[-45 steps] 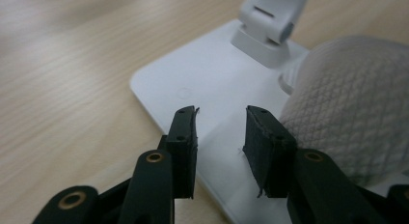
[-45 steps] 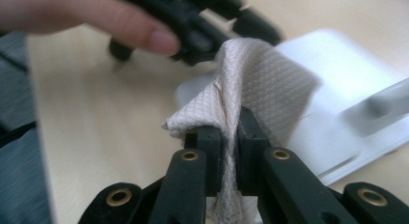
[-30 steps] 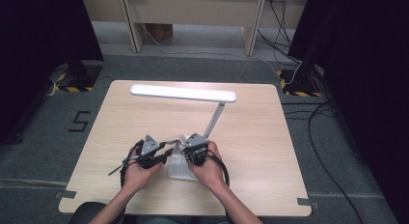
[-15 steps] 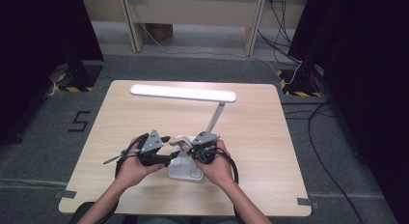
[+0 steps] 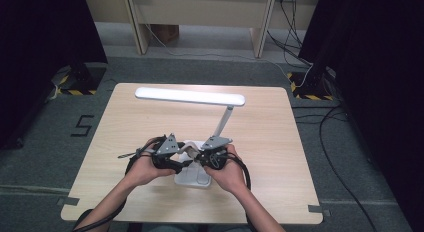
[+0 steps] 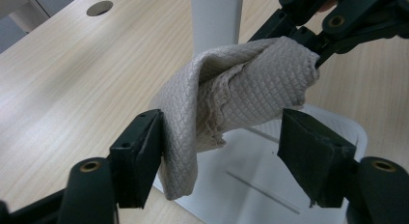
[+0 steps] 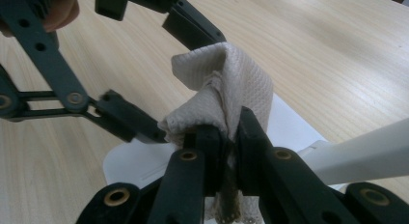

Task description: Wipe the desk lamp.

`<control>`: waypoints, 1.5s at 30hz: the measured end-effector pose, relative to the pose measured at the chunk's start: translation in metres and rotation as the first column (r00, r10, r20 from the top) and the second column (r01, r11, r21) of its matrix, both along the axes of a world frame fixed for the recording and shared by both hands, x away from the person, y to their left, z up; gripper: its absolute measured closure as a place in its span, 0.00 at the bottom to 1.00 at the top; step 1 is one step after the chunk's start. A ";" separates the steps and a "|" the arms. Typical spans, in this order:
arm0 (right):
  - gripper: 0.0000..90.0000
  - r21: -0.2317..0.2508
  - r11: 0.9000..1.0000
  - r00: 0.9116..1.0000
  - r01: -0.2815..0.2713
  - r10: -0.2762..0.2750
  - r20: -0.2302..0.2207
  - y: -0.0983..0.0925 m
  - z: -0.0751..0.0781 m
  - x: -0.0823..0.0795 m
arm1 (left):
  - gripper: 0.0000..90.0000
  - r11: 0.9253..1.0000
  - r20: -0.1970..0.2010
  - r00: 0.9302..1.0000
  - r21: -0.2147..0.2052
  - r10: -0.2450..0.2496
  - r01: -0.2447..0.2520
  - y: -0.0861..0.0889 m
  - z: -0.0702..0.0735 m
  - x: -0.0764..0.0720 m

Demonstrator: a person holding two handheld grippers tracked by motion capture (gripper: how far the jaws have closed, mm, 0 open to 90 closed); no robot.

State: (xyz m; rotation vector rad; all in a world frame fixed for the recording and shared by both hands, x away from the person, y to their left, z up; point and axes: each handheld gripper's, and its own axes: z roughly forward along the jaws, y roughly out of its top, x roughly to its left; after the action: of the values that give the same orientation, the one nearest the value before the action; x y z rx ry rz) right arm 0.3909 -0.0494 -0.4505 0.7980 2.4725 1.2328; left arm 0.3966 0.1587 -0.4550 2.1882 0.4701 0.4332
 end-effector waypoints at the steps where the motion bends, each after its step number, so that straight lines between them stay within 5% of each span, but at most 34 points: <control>1: 0.93 -0.001 1.000 1.000 -0.002 0.002 0.002 0.000 0.000 0.000 | 0.38 1.000 0.001 1.000 -0.001 0.001 -0.001 0.000 0.000 0.000; 9: 0.92 -0.002 1.000 1.000 -0.006 0.006 0.005 0.001 0.000 -0.001 | 0.73 1.000 0.019 1.000 0.031 -0.003 0.003 0.001 -0.001 0.000; 14: 0.91 0.001 1.000 1.000 0.001 -0.001 0.005 0.002 0.001 -0.002 | 0.93 1.000 -0.019 0.999 0.002 0.030 -0.030 0.001 0.000 -0.001; 24: 0.81 0.014 1.000 1.000 0.017 -0.017 0.021 -0.001 0.004 -0.004 | 0.95 0.993 -0.051 0.994 -0.064 0.099 -0.102 0.003 -0.003 0.001; 30: 0.77 0.015 1.000 0.999 0.011 -0.011 0.037 -0.003 0.006 -0.006 | 0.95 0.987 -0.043 0.988 -0.067 0.145 -0.148 0.008 -0.003 0.003; 40: 0.95 0.004 1.000 0.998 0.017 -0.018 0.056 -0.003 0.005 -0.008 | 0.94 0.980 -0.049 0.985 -0.110 0.165 -0.169 0.010 -0.002 0.000; 43: 0.96 -0.006 1.000 0.998 0.021 -0.021 0.063 -0.004 0.006 -0.008 | 0.88 0.983 -0.039 0.988 -0.097 0.150 -0.153 0.010 -0.003 0.000; 45: 0.96 -0.004 1.000 0.998 0.028 -0.028 0.062 -0.004 0.006 -0.008 | 0.72 0.988 -0.024 0.991 -0.075 0.135 -0.137 0.009 -0.002 -0.002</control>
State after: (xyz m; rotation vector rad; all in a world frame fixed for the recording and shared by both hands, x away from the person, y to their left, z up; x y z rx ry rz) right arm 0.3826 -0.0539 -0.4441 0.7788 2.4066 1.2222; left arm 0.3948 0.1675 -0.4572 2.0951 0.6389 0.4604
